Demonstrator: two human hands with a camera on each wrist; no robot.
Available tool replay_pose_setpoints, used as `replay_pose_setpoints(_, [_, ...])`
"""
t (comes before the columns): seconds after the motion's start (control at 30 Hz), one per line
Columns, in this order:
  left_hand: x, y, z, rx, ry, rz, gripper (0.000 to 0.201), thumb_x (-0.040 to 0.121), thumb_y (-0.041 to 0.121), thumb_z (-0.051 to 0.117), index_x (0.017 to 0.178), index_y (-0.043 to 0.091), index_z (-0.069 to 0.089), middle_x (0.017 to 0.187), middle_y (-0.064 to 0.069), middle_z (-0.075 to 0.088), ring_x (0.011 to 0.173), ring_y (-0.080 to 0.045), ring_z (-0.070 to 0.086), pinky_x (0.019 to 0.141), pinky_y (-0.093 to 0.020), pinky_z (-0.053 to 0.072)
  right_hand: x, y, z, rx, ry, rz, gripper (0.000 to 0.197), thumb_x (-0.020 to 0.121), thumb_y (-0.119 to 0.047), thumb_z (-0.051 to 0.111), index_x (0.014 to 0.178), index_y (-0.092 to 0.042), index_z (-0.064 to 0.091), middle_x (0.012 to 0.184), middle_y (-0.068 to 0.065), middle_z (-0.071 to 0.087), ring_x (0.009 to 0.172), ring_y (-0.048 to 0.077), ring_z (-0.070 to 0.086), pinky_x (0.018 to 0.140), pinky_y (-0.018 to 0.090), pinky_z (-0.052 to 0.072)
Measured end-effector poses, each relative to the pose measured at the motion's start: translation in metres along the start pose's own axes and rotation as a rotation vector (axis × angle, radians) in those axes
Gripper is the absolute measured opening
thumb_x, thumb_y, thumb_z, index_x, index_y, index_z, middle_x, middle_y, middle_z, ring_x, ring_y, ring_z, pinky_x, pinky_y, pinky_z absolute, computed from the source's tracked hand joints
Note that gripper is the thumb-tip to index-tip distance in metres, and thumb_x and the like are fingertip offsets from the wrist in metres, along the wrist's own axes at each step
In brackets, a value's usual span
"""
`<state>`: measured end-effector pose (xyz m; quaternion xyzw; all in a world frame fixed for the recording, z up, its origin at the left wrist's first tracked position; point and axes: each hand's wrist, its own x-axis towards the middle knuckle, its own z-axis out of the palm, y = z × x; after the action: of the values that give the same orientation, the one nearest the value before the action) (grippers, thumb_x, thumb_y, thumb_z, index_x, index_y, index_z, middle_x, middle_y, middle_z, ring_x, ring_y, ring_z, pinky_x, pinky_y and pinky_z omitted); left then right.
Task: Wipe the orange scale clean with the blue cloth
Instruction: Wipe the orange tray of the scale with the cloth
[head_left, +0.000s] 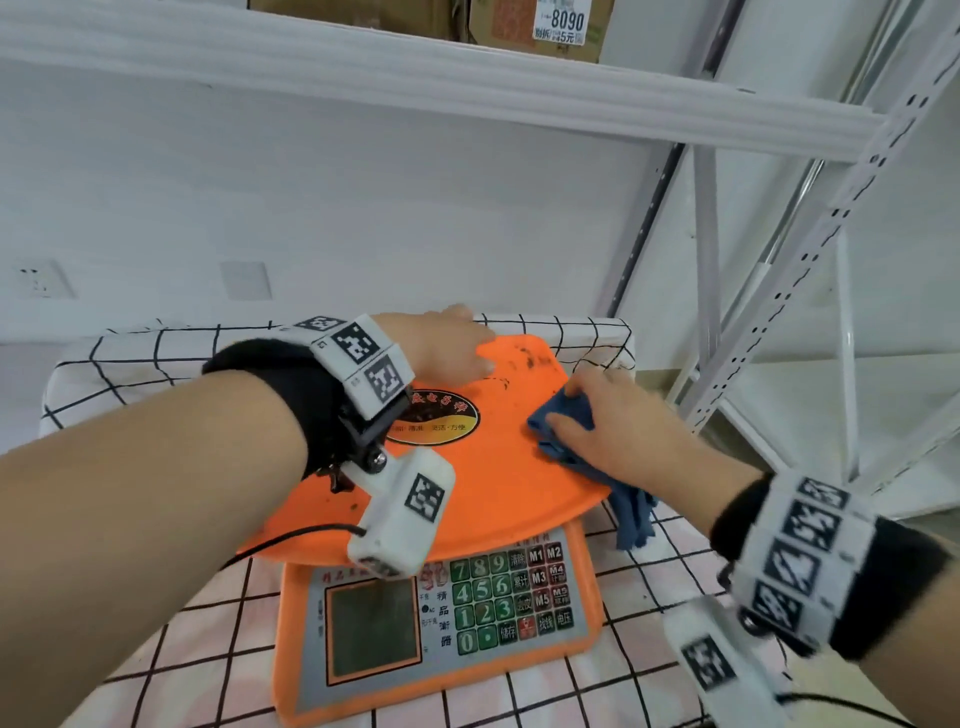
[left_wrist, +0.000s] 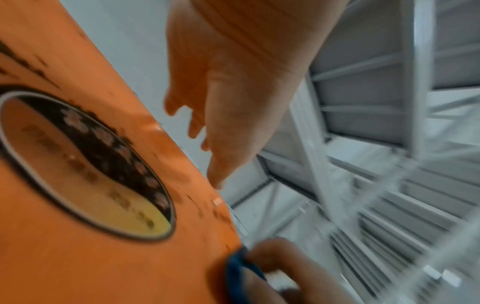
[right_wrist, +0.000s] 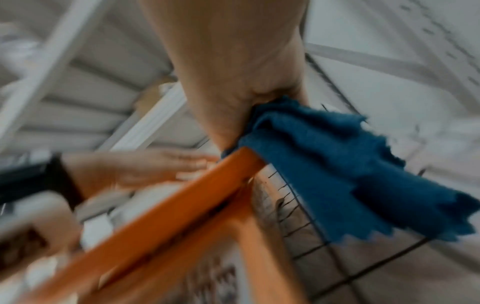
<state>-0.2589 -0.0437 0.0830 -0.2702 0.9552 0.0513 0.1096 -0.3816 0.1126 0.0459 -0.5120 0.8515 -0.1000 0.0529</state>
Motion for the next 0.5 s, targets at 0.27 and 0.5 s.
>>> replay_pose_setpoints(0.27, [-0.022,0.038,0.021,0.246,-0.033,0.258,0.043,0.094,0.043,0.050,0.122,0.013,0.058,0.129,-0.010,0.044,0.113,-0.031,0.046,0.093,-0.037,0.041,0.015,-0.007,0.001,-0.367,-0.037,-0.079,0.028,0.092,-0.031,0.035,0.113,-0.024,0.052,0.109,0.008,0.052,0.101,0.032,0.056,0.075,0.035,0.040])
replay_pose_setpoints(0.5, [-0.023,0.039,0.018,0.150,-0.042,0.213,0.046,0.091,0.045,0.055,0.125,0.015,0.057,0.119,-0.007,0.053,0.086,-0.018,0.042,0.072,-0.027,0.032,0.034,-0.009,-0.002,-0.404,-0.058,-0.119,0.027,0.092,-0.022,0.038,0.109,-0.022,0.059,0.115,0.007,0.054,0.108,0.030,0.054,0.075,0.034,0.036])
